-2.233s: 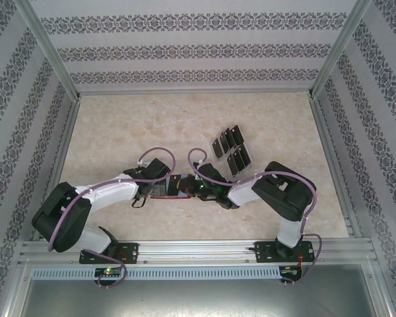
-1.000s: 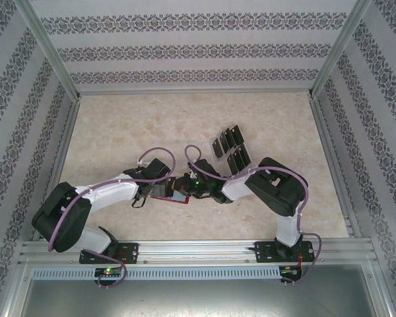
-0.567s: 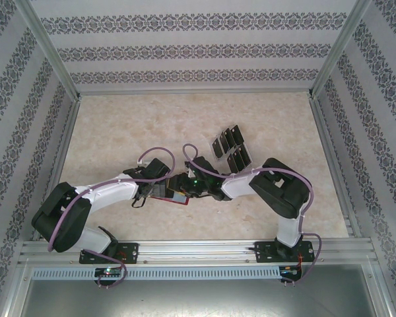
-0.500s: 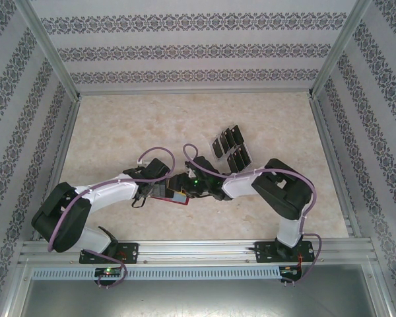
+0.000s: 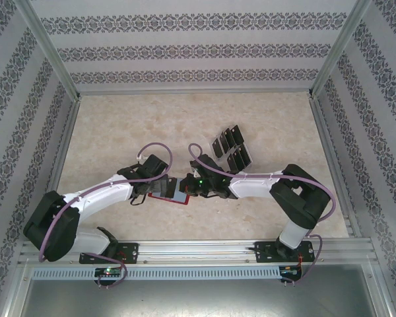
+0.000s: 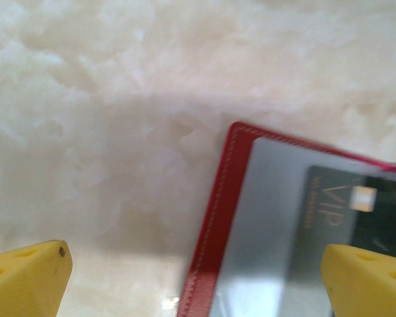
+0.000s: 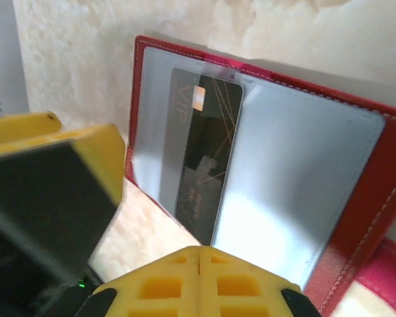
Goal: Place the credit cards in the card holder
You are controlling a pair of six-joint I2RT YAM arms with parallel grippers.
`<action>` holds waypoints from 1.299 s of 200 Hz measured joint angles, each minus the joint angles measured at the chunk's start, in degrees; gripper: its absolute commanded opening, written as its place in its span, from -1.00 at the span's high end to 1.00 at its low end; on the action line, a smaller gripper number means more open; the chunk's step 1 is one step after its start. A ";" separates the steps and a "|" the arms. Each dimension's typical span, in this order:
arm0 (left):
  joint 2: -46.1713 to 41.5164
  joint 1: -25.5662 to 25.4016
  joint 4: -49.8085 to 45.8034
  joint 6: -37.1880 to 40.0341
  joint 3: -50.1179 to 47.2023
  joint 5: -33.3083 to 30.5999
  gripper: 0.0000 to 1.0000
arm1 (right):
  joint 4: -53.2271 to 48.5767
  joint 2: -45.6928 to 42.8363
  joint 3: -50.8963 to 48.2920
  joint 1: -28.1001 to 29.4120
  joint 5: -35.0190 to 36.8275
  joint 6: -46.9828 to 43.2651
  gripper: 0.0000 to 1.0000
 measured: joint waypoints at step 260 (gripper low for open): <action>9.60 -2.67 4.74 1.53 1.38 4.02 -0.97 | 3.06 3.76 -2.80 -0.04 1.75 1.49 1.00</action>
